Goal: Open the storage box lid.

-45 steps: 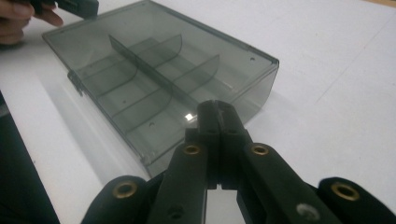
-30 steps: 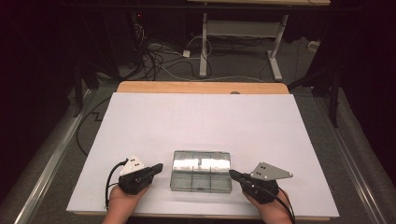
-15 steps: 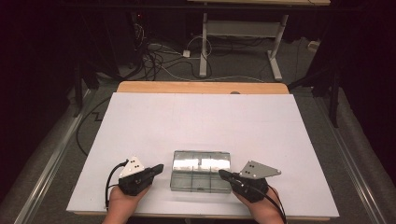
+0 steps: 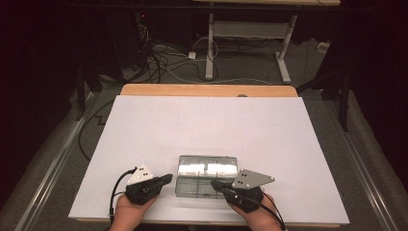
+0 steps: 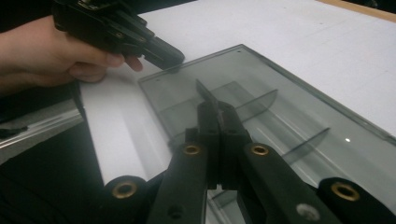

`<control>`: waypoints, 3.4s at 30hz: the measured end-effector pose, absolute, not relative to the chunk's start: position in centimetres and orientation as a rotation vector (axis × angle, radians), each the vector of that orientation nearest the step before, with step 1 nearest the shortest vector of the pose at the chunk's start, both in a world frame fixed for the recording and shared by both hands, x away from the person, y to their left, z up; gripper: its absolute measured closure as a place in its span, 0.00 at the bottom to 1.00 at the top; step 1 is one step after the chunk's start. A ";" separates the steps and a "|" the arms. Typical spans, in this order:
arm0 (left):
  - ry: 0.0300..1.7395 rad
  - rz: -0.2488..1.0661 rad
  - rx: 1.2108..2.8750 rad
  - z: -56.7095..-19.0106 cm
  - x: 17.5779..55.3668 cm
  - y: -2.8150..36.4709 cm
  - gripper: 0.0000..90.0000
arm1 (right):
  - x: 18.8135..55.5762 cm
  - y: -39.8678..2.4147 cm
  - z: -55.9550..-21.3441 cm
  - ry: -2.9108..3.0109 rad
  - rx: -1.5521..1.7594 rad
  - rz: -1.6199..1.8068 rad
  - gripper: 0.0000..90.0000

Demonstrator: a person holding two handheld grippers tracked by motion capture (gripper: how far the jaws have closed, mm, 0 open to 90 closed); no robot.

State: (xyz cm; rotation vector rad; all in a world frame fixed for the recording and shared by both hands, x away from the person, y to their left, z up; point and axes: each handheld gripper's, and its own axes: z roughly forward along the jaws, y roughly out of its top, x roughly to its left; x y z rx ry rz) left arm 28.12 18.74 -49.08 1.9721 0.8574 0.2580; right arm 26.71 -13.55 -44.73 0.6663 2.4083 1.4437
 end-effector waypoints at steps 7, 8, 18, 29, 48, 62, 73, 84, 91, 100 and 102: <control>0.847 0.240 2.006 -49.4 26.9 17.9 0.97 | 26.1 -12.8 -45.2 2.445 0.628 1.455 1.00; 0.846 0.238 2.008 -49.4 26.9 17.8 0.97 | 26.0 -12.6 -45.3 2.448 0.626 1.456 1.00; 0.848 0.219 2.027 -49.5 26.9 17.7 0.97 | 25.2 -11.5 -45.8 2.495 0.591 1.455 1.00; 0.842 0.222 2.028 -49.6 26.8 17.6 0.97 | 24.8 -10.9 -46.7 2.541 0.571 1.433 1.00; 0.824 0.216 2.053 -49.6 26.8 17.3 0.97 | 25.1 -11.2 -48.6 2.600 0.638 1.357 1.00; 0.847 0.207 1.998 -49.4 27.2 18.1 0.97 | 25.5 -11.7 -49.2 2.602 0.681 1.334 1.00; 0.898 0.194 1.945 -49.4 28.2 19.5 0.97 | 25.7 -12.0 -49.4 2.601 0.713 1.340 1.00; 0.886 0.208 1.957 -49.4 28.1 19.3 0.97 | 25.8 -12.0 -49.4 2.602 0.729 1.329 1.00; 0.876 0.206 1.964 -49.5 28.1 19.3 0.97 | 25.8 -11.9 -49.4 2.600 0.736 1.324 1.00; 0.860 0.208 1.971 -49.5 28.0 19.1 0.97 | 25.9 -12.1 -49.4 2.592 0.744 1.362 1.00; 0.864 0.201 1.968 -49.5 28.1 19.1 0.97 | 25.9 -12.2 -49.4 2.589 0.741 1.372 1.00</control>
